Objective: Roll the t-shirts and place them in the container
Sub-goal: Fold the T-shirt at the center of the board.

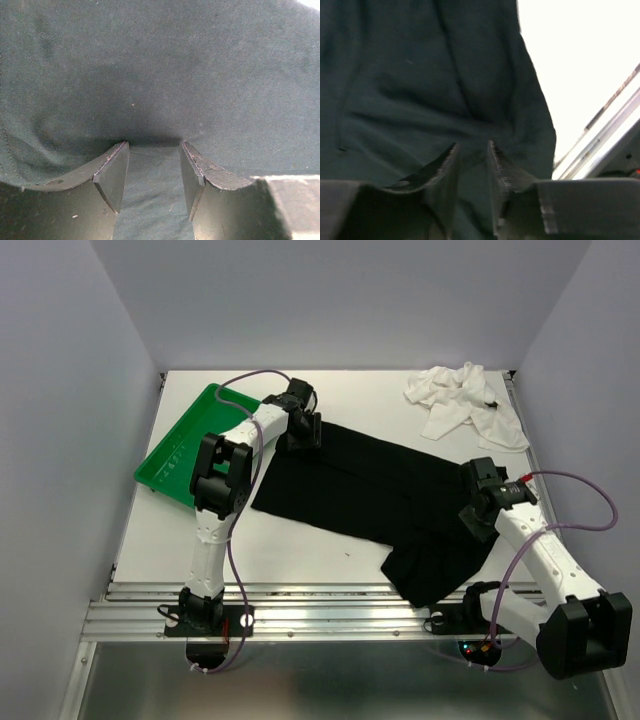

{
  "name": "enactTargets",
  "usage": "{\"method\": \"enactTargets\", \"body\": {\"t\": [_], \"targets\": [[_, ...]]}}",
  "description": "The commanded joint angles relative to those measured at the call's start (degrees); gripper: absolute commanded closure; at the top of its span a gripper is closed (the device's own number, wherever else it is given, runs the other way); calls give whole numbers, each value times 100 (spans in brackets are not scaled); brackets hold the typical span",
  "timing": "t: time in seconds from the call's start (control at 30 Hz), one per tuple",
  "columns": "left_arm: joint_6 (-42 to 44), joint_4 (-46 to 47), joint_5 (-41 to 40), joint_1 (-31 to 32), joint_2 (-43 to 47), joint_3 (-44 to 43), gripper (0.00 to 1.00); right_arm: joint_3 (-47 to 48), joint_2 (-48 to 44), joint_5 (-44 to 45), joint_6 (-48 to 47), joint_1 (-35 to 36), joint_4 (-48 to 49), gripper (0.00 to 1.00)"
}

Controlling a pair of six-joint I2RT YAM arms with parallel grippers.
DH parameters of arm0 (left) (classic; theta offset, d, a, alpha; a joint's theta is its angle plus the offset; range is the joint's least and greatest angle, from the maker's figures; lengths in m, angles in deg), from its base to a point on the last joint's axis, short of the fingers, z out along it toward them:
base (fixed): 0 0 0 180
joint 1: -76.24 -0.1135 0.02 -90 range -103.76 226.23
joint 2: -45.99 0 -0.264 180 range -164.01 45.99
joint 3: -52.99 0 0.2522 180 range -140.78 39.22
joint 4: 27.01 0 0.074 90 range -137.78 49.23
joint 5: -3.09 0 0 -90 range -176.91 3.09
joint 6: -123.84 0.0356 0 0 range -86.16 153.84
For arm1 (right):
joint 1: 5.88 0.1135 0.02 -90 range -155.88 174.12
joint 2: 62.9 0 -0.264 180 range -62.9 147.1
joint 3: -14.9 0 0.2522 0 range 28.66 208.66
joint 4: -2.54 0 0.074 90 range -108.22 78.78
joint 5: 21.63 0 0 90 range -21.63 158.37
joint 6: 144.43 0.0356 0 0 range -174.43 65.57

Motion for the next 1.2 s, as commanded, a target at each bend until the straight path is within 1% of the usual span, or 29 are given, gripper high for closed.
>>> {"method": "enactTargets", "body": {"t": [0.0, 0.13, 0.17, 0.3, 0.37, 0.47, 0.53, 0.73, 0.93, 1.03, 1.1, 1.17], "targets": [[123, -97, 13, -61, 148, -195, 44, 530, 321, 531, -509, -38, 462, 63], [123, -105, 22, -114, 139, -186, 44, 734, 945, 479, -922, -143, 937, 61], [123, -105, 31, -122, 131, -177, 44, 769, 1199, 366, -975, -196, 1086, 61], [123, -79, 40, -184, 148, -168, 44, 866, 1684, 22, -1309, -328, 1465, 62], [123, -79, 66, -210, 122, -177, 44, 831, 1833, -57, -1389, -389, 1605, 64], [132, -88, 66, -228, 52, -177, 44, 664, 2141, -232, -1669, -766, 2096, 66], [132, -88, 66, -237, 25, -151, 44, 559, 2396, -303, -1766, -907, 2255, 66], [123, -53, 5, -324, -80, -142, 44, 365, 2949, -286, -2109, -1075, 2853, 67], [44, -105, -31, -333, -528, -660, 44, 522, 3547, -242, -2268, -1127, 3346, 68], [-9, -272, -31, -333, -791, -1230, 44, 803, 3916, -250, -2285, -1128, 3434, 69], [0, -395, -39, -325, -897, -1538, 44, 927, 3961, -364, -2338, -1128, 3425, 71], [52, -580, -127, -307, -872, -1855, 44, 1006, 3804, -409, -2356, -1128, 3408, 71]]}}
